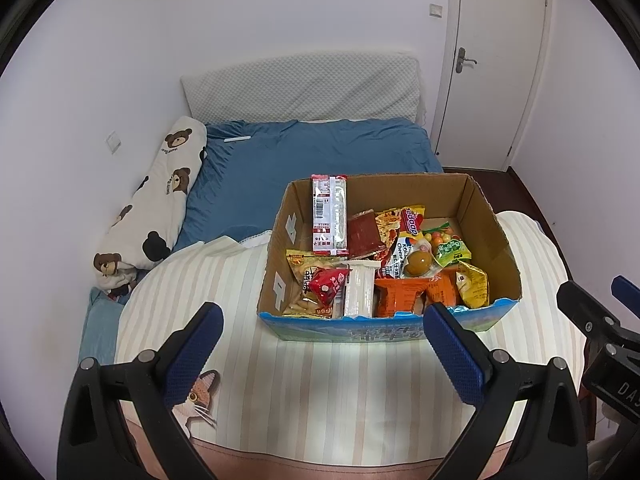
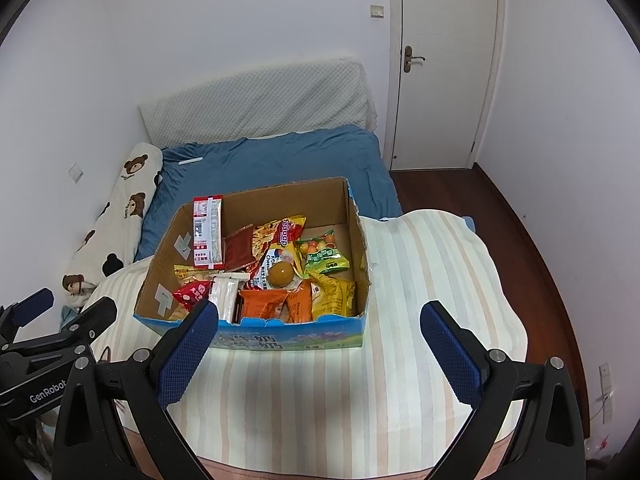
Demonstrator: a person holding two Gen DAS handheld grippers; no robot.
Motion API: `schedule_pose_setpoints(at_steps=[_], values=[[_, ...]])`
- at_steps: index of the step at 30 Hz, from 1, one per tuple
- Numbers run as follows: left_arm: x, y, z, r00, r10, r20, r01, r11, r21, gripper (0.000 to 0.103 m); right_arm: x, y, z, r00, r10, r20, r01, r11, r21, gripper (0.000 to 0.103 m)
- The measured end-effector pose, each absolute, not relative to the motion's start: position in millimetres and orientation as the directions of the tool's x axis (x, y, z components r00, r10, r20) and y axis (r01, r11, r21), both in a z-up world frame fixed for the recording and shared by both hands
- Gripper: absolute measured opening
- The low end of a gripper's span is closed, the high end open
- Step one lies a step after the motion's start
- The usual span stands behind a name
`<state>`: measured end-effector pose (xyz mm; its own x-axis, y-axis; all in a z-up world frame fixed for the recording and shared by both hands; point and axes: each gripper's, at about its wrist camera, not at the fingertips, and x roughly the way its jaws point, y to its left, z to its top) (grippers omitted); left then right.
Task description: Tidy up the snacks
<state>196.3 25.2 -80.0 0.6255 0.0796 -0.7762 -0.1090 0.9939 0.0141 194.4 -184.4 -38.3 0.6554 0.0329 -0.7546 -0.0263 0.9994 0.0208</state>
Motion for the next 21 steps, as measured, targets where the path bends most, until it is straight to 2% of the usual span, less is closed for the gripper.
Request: schedule_pose_setpoints(at_steps=[21], values=[[195.8,24.0,-77.8,0.628,0.074,-0.775,-0.104,0.995,0.010,0.103,191.7,-185.4,-38.1,0.659,0.032,-0.752,-0.026,0.999,0.020,0.103]])
